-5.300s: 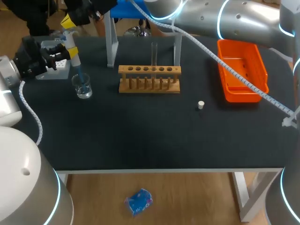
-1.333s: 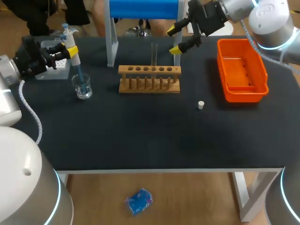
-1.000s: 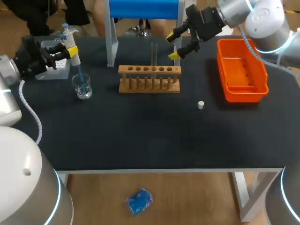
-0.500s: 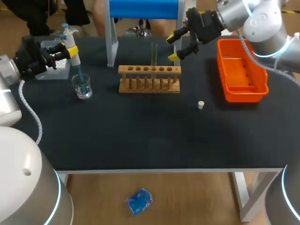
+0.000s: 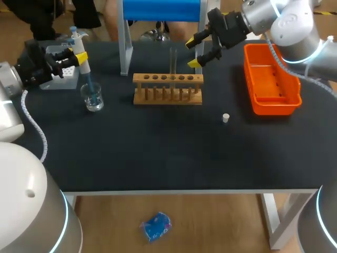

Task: Invert the test tube, pick up the pipette, mount the tip to pipette, aspirate from beaker and dispense into the tube, eject the tip, return the pipette, and cap with the stopper.

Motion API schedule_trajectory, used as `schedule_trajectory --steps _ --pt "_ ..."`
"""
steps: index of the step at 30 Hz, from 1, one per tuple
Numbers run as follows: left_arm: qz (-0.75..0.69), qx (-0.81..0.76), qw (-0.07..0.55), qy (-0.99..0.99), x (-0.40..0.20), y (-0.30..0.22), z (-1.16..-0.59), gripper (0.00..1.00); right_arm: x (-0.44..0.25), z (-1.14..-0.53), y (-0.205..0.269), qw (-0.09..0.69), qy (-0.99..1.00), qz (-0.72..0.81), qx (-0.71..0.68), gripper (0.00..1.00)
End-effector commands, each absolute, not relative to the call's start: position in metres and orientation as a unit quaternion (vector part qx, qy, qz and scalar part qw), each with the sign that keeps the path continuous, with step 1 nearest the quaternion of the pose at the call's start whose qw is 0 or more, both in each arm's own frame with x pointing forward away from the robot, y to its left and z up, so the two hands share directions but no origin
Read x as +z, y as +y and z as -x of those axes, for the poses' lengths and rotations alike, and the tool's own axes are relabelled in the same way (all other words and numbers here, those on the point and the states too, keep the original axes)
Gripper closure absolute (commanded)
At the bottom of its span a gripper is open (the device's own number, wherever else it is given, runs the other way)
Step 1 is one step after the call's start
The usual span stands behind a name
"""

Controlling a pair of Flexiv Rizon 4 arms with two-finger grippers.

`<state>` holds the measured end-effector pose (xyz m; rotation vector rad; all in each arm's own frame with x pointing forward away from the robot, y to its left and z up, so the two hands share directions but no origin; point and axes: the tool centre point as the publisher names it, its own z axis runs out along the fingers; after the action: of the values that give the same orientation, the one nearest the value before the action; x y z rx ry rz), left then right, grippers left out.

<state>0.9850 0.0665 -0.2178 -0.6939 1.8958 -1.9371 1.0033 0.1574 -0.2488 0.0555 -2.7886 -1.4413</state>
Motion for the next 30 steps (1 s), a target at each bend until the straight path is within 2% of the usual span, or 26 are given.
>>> schedule_trajectory --steps 1,30 --pt "0.245 -0.682 0.172 0.667 -0.218 0.066 -0.985 1.00 -0.249 -1.004 0.157 0.002 -0.889 -0.018 -0.458 0.00" --pt "0.211 -0.685 0.190 0.671 -0.197 0.068 -0.981 1.00 -0.249 -1.004 0.157 0.002 -0.889 -0.018 -0.458 0.00"
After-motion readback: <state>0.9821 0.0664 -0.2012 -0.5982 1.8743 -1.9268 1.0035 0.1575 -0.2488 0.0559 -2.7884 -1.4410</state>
